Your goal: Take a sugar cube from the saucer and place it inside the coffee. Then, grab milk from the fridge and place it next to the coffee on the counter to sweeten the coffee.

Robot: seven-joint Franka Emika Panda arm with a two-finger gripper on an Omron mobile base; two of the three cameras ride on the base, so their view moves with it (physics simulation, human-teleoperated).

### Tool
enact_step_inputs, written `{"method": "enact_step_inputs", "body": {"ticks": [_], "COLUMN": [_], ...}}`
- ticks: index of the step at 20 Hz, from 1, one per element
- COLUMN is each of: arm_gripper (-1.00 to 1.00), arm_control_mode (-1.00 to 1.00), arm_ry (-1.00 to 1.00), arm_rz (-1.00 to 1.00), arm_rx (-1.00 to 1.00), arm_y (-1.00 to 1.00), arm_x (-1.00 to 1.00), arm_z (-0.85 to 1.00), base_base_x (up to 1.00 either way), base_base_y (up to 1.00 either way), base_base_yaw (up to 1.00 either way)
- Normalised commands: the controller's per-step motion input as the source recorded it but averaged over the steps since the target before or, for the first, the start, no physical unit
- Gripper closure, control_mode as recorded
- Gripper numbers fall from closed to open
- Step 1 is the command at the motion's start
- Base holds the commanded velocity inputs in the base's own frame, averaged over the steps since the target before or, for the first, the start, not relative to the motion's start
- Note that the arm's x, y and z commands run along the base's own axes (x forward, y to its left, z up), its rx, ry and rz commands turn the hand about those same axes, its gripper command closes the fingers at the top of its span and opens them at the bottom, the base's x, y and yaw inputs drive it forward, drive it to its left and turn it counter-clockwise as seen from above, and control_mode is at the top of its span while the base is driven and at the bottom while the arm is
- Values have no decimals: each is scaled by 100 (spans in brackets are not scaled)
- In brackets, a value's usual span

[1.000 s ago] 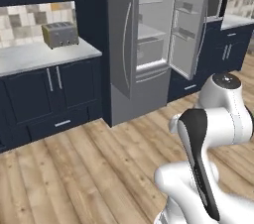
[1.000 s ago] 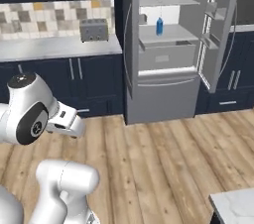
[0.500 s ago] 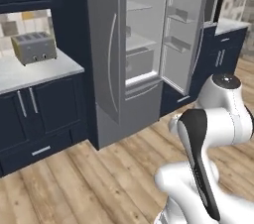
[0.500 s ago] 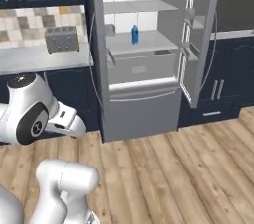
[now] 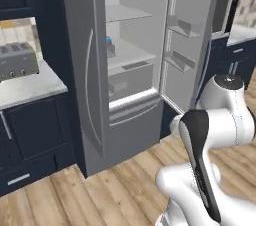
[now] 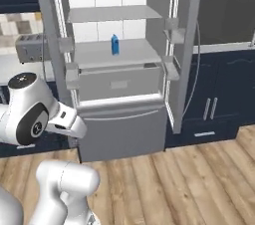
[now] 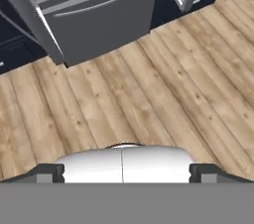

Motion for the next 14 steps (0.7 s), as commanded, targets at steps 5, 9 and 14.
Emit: {"method": "enact_step_inputs", "body": {"ticks": [5, 9, 14], "arm_gripper": [-100, -100, -100], "arm_control_mode": [100, 100, 100], "arm_ry": [0, 0, 0], "arm_rz": [0, 0, 0], "arm_rx": [0, 0, 0], "arm_y": [0, 0, 0], "arm_x": [0, 0, 0], "arm_z": [0, 0, 0], "base_base_x": [100, 100, 93], "base_base_y": [-62, -52, -20], "base_base_yaw": [33, 34, 44]}}
